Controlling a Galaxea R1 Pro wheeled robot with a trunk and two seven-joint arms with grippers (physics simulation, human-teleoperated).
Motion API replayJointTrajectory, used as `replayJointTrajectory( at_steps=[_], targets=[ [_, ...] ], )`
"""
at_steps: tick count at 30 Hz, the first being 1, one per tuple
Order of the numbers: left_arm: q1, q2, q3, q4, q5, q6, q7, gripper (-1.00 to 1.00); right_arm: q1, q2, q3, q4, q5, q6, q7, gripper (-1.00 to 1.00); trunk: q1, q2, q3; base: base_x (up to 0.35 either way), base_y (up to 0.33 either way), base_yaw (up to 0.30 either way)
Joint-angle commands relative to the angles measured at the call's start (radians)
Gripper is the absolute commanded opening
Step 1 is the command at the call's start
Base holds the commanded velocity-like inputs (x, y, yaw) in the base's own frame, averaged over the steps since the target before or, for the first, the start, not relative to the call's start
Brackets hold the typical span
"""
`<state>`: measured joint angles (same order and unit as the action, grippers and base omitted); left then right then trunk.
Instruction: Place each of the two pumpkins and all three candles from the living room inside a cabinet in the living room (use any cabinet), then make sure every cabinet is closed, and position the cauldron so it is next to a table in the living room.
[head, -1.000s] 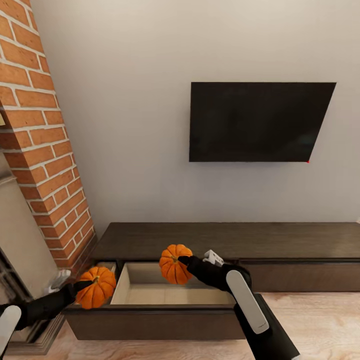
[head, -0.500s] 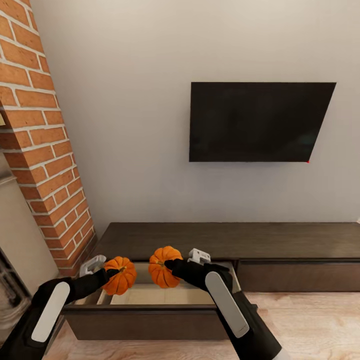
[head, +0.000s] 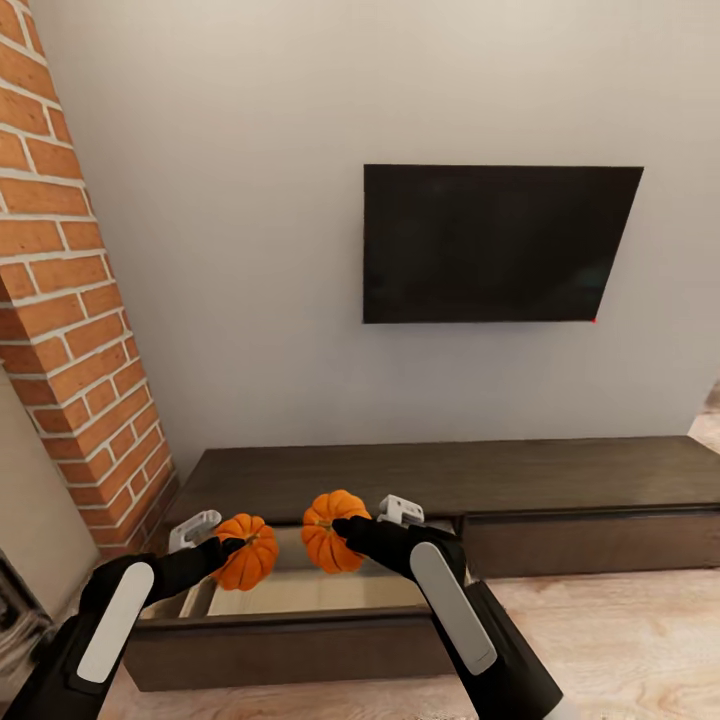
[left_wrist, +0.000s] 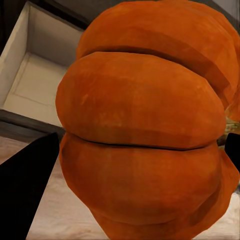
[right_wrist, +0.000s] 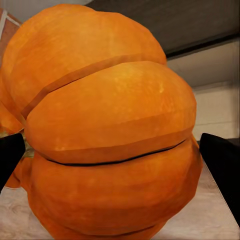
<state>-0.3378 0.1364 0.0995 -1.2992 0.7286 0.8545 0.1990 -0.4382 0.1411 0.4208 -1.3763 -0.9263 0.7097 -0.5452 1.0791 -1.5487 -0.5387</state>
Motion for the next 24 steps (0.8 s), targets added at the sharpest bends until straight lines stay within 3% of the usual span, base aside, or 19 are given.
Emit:
replayJointTrajectory(
  at_steps=[1,10,15,21,24],
  targets=[
    [0.0,0.0,0.0,0.0,0.0,0.0,0.002,-1.0,0.0,0.0,0.0,0.0,0.0,-0.001,-0.003,-1.0,0.0,0.0,0.0,0.0,0.0,-0.27],
    [0.0,0.003,0.001,0.0,-0.001,0.0,0.0,-1.0,-0.012,-0.002,0.0,0.009,0.0,-0.003,-0.007,-1.0,0.0,0.0,0.0,0.013,0.002,-0.277],
    [0.0,0.006,0.002,0.006,-0.001,-0.009,0.002,-1.0,-0.013,0.001,0.002,0.01,0.004,-0.005,-0.009,-1.0,0.0,0.0,0.0,0.217,0.106,-0.275],
    [0.0,0.006,0.002,0.007,-0.001,-0.013,0.005,-1.0,-0.013,0.003,0.003,0.012,0.004,-0.006,-0.011,-1.0,0.0,0.0,0.0,0.275,0.145,-0.061],
    [0.0,0.005,0.003,0.01,0.0,-0.014,0.007,-1.0,-0.014,0.003,0.004,0.014,0.004,-0.005,-0.012,-1.0,0.0,0.0,0.0,0.275,0.134,0.171]
  ],
)
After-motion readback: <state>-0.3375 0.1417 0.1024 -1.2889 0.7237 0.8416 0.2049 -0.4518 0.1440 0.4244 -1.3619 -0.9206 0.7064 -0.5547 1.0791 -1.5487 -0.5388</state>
